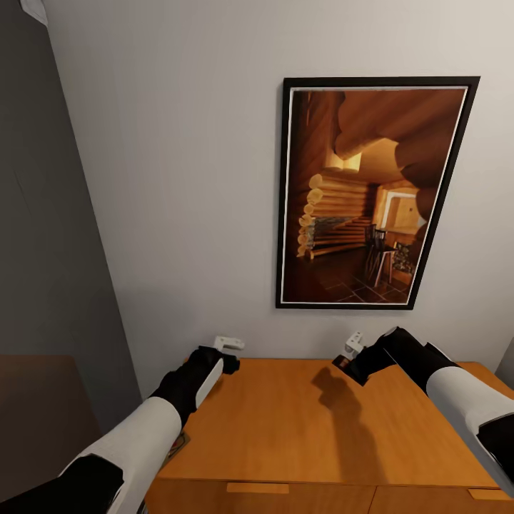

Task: Take the four mousetraps from the cabinet in the bathroom and place them on the bathroom floor. Make sure all four end up on the same floor surface, and ensure that at least two of them are either under or directly next to the same bathroom sink.

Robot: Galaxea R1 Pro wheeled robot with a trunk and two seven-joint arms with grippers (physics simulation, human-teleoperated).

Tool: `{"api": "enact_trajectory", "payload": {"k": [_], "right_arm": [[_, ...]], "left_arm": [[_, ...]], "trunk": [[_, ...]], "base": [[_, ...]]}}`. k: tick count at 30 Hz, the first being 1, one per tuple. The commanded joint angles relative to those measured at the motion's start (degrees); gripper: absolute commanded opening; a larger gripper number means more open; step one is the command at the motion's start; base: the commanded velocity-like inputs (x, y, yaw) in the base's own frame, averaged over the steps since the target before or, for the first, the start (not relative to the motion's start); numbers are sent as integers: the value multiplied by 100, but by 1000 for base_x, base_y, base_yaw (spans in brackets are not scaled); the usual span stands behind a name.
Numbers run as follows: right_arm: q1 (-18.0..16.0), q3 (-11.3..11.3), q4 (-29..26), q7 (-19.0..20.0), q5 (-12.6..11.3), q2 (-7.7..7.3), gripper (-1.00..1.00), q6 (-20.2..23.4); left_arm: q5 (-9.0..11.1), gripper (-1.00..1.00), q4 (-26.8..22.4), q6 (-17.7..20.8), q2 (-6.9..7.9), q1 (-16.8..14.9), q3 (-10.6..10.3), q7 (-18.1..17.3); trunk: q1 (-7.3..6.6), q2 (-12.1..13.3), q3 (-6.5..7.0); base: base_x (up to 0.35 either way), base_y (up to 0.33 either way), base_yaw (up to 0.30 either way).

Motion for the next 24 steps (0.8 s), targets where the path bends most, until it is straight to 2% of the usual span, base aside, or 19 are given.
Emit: {"api": "enact_trajectory", "payload": {"k": [1, 4, 7, 16, 24], "right_arm": [[0, -3, -15, 49, 26, -4, -100, 38], [0, -3, -12, 46, 24, -4, -100, 35], [2, -3, -10, 38, 19, -4, -100, 31], [1, -5, -7, 45, 14, -4, -100, 25], [0, -19, -35, 66, 31, -12, -100, 18]], "left_arm": [[59, 100, -21, 105, 0, -3, -35, 49], [61, 100, -68, 363, 0, -3, -120, 50], [67, 100, -82, 457, 12, 1, -210, 50], [98, 100, -88, 441, 122, 36, -317, 9], [119, 100, -92, 426, 112, 41, -321, -8]], "trunk": [[2, -4, -3], [2, -4, -3], [2, -4, -3], [2, -4, -3], [2, -4, -3]], "base": [[0, 0, 0], [0, 0, 0], [0, 0, 0], [0, 0, 0], [0, 0, 0]]}}
